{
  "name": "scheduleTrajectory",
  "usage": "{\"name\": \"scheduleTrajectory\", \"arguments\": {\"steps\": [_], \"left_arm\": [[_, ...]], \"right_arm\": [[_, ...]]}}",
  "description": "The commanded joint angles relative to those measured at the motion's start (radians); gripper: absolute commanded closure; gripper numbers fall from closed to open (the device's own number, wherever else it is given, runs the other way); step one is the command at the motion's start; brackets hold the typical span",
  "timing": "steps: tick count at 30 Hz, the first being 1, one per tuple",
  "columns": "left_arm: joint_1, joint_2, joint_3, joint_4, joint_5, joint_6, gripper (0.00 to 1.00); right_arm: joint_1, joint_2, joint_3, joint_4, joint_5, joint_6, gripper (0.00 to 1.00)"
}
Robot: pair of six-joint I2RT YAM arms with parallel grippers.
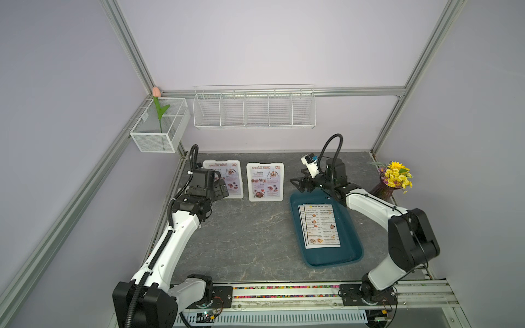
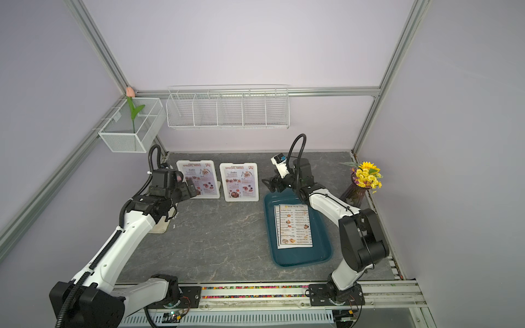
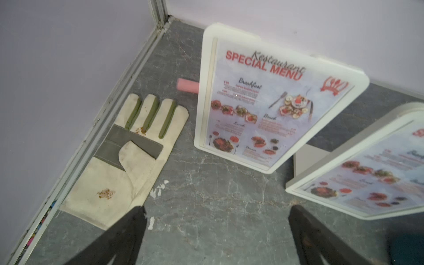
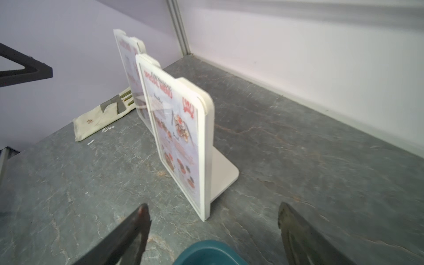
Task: Replace the menus in the menu holders
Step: Adjust the menu holder at the center of the board.
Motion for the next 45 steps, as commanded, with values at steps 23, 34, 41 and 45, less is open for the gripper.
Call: {"name": "scheduleTrajectory", "arguments": {"steps": [23,34,41,45], "left_arm": [[-0.007,-0.009,0.082,-0.117,0.076,0.049,0.01],[-0.008,-0.004,0.077,-0.111,0.098,0.057,0.01],[-0.036,0.007,0.035,-0.093,0.115,0.044,0.00],[-0.067,0.041,0.015,-0.069,0.110,0.012,0.00]], "right_arm": [[0.168,0.105,0.048,0.065,-0.056,-0.002,0.04],[0.265,-0.094,-0.032,-0.099,0.049,-0.026,0.05],[0.267,-0.184,0.098,-0.313,0.202,-0.007,0.05],[0.280,-0.136,0.293,-0.496,0.319,0.116,0.19]]}}
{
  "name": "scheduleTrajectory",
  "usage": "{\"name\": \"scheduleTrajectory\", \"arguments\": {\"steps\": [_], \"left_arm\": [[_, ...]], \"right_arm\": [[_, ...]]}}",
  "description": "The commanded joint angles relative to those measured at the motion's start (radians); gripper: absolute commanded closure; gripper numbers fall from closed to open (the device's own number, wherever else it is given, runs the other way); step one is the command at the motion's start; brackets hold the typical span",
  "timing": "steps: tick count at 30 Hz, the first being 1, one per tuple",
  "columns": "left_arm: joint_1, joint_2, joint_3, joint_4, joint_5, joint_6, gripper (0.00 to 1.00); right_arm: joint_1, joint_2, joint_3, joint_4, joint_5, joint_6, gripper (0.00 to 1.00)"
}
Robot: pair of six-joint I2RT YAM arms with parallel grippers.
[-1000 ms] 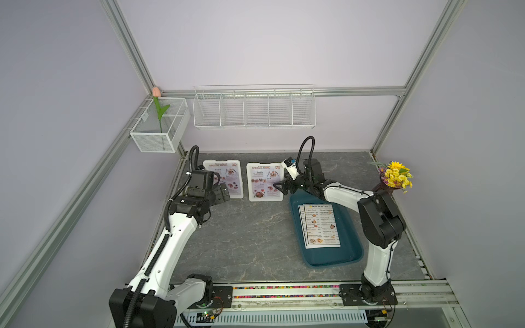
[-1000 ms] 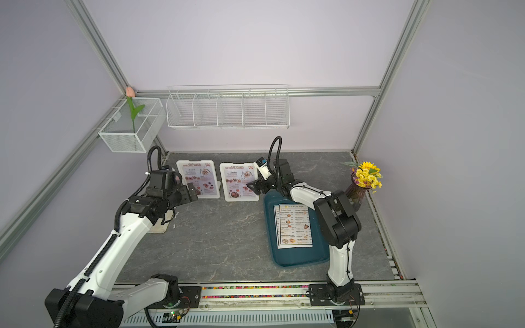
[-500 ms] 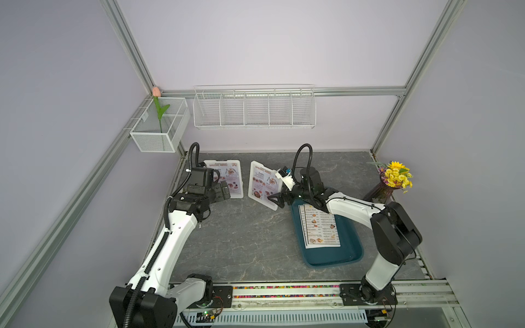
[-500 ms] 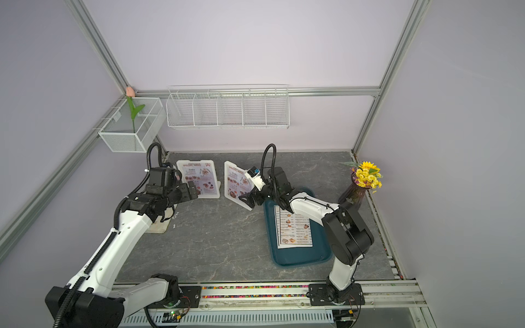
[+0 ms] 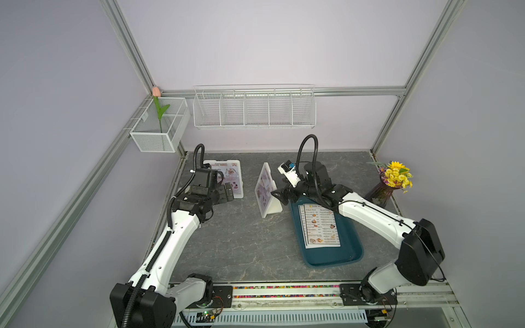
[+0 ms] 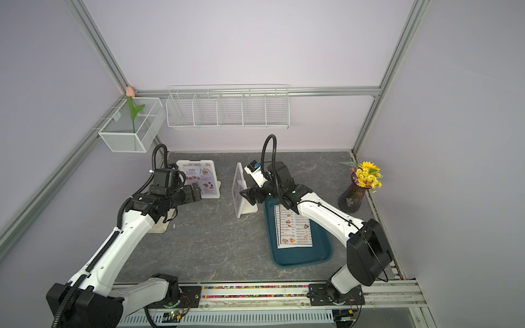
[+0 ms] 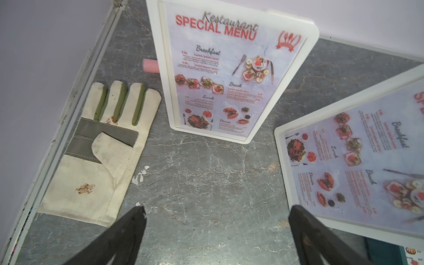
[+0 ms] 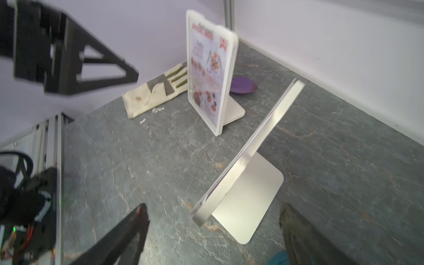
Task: Replace the menus in the menu holders
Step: Adjust the menu holder at the center of the board, then take out the menu from the menu holder.
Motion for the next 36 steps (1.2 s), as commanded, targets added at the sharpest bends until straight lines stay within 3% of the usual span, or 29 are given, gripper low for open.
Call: {"name": "scheduleTrajectory", "arguments": {"steps": [1,5,10,18,36], "left_arm": [[-0.014,0.034,-0.019,0.014,0.004,-0.049,0.00],[-0.017,0.052,0.009,0.011,-0.038,-0.104,0.01],[-0.025,0.032,0.015,0.003,-0.070,-0.095,0.01],[-0.043,0.007,-0.019,0.010,-0.058,-0.086,0.01],[-0.063,0.002,0.003,0.001,-0.070,-0.071,0.01]], "right_arm": [[0.020,0.031,0.170,-0.195,0.144,0.124,0.25],[0.062,0.144,0.358,-0.349,0.254,0.182,0.46],[0.086,0.260,0.511,-0.447,0.303,0.212,0.59],[0.102,0.377,0.653,-0.539,0.379,0.217,0.66],[0.102,0.448,0.694,-0.553,0.352,0.228,0.77]]}}
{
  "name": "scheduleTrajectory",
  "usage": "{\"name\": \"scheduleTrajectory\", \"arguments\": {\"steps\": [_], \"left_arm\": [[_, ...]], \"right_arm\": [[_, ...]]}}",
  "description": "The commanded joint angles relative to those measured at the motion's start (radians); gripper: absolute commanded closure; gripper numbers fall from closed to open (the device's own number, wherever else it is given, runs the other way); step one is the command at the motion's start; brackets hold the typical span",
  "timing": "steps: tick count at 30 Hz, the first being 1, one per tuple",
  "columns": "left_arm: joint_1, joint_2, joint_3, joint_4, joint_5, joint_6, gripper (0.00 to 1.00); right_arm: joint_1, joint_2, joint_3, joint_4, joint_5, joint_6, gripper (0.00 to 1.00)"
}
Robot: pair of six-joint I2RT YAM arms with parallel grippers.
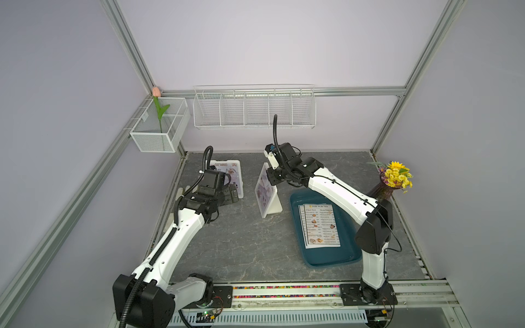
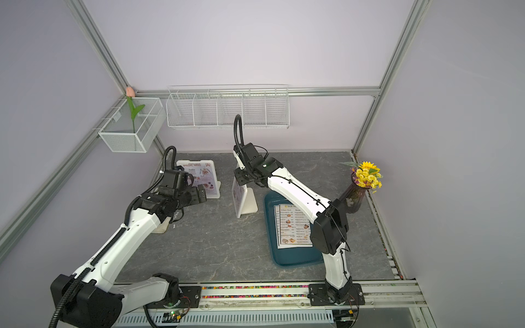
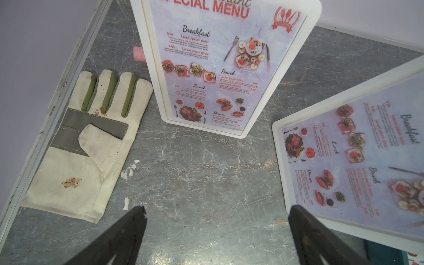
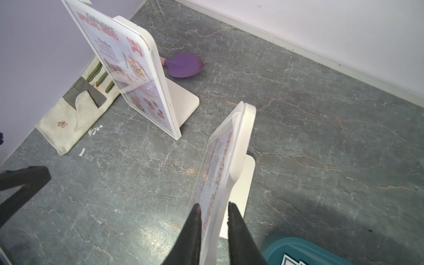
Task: Replace the menus in the menu holders
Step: Take out the menu from the menu holder.
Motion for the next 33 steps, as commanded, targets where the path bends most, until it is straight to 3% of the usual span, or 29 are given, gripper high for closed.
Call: {"name": "scheduleTrajectory", "arguments": {"steps": [1,24,33], "left_arm": [[-0.005,-0.018,0.012,-0.005,-0.018,-0.006,0.01],[-0.006,-0.025,0.007,-0.008,-0.027,-0.003,0.01],[-0.008,-0.020,0.009,-0.005,-0.030,-0.007,0.01]], "right_arm": [[0.005,0.016,0.027,-0.019,-0.010,0.009,0.77],[0.003,0.015,0.038,-0.029,-0.024,0.024,0.90],[-0.011,-0.002,0.039,-0.030,-0.084,0.036,0.89]]}}
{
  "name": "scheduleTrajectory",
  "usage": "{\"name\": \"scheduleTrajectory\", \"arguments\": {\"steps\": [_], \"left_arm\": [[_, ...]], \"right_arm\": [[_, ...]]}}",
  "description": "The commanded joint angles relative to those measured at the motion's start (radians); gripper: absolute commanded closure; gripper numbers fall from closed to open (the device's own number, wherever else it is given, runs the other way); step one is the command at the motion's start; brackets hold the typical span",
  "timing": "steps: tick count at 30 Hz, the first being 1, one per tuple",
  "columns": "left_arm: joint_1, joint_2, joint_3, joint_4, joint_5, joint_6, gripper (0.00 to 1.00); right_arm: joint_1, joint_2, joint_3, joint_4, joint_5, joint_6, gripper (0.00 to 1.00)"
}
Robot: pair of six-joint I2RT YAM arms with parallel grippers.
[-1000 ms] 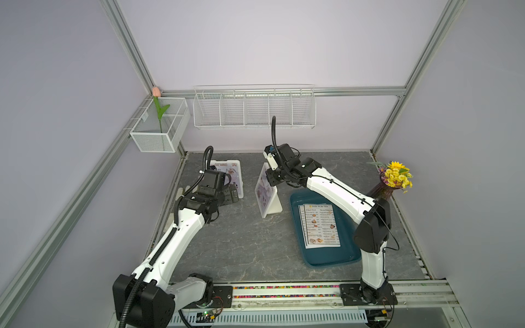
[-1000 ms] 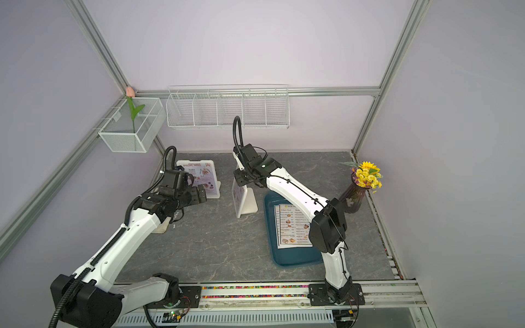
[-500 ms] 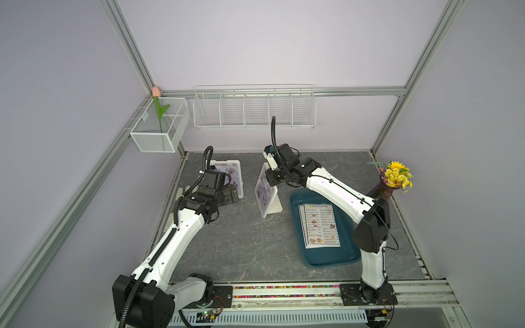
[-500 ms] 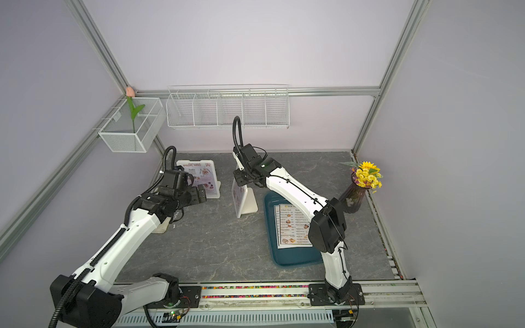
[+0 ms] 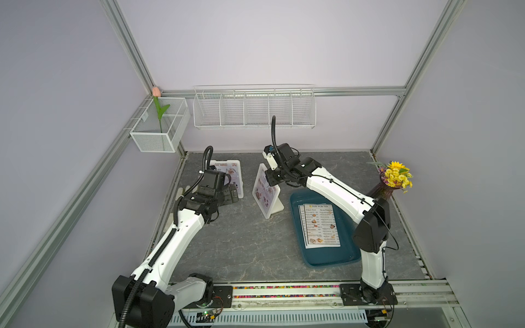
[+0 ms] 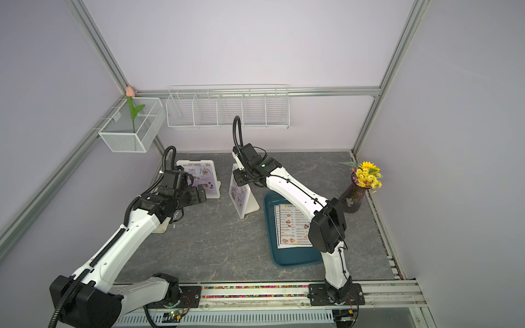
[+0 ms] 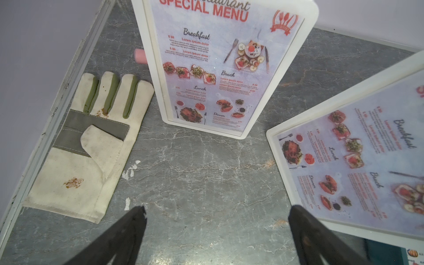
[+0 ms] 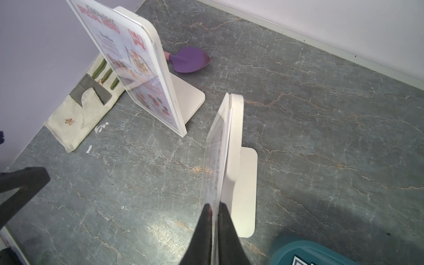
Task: Replace the menus in the menu holders
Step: Take out the menu from the menu holder.
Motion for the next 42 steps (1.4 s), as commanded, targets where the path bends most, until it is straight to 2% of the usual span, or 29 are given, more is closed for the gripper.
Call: {"name": "scheduleTrajectory", "arguments": {"steps": [1,22,42], "left_arm": [[-0.005,-0.011,0.008,-0.005,-0.018,-0.008,0.01],[-0.015,-0.002,0.024,-0.008,-0.029,-0.007,0.01],[-0.023,0.007,0.030,-0.008,-0.040,-0.009,0.01]], "right_arm": [[-0.011,-0.019,0.024,-0.020,-0.043,0.020,0.89],[-0.019,-0.045,0.024,-0.019,-0.064,0.024,0.86],[-0.029,-0.062,0.025,-0.014,-0.073,0.019,0.91]]}}
